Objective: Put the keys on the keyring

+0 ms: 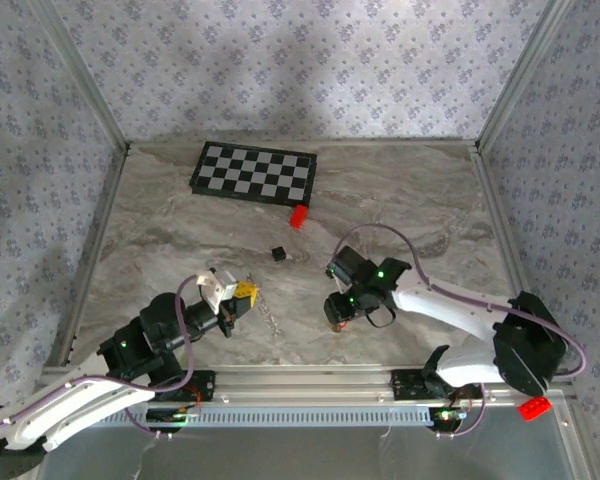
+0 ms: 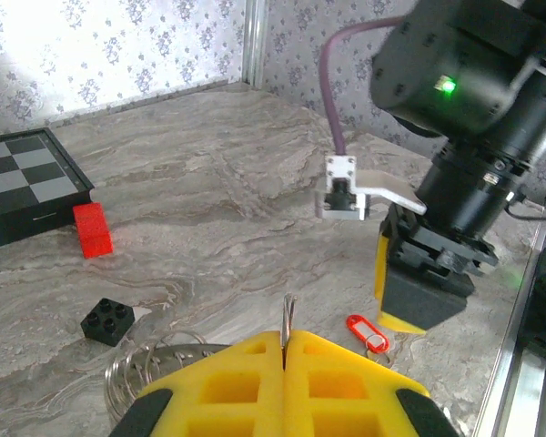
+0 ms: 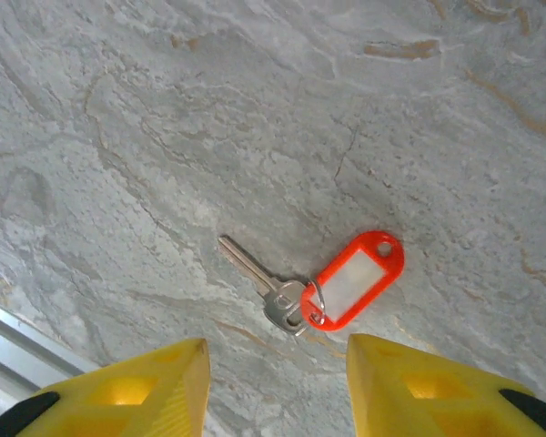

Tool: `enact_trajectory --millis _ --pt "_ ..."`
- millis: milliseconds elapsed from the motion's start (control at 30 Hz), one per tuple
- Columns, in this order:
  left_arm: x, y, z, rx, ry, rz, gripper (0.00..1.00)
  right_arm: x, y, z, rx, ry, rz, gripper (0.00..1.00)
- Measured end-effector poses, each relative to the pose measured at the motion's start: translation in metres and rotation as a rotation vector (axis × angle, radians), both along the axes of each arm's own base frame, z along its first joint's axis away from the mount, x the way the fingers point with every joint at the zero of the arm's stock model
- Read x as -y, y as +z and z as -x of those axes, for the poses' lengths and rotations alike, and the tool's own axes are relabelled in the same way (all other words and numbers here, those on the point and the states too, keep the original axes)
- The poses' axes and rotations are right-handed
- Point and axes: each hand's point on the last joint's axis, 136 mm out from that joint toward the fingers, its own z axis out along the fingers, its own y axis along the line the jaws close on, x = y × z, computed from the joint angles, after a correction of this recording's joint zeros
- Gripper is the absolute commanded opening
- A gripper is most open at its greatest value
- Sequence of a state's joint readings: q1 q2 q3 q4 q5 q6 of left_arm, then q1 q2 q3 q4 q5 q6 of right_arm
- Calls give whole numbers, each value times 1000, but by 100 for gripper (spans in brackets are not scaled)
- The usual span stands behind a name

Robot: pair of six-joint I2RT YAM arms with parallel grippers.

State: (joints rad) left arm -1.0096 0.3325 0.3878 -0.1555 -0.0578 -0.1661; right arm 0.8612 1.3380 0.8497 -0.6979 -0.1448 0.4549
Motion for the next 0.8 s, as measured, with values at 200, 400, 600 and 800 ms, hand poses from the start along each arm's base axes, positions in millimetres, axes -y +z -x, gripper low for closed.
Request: enact_trajectory --millis 200,400,600,800 --pt "-1 4 3 10 -11 20 0 -5 -7 -1 -153 107 131 37" --pt "-3 -1 5 13 -13 25 0 -1 -13 7 -283 193 235 36" --pt "-3 -9 5 5 -14 11 0 -2 -21 4 -337 241 280 36" --pt "0 -15 4 -7 -20 -6 0 -1 -29 3 -371 269 308 35"
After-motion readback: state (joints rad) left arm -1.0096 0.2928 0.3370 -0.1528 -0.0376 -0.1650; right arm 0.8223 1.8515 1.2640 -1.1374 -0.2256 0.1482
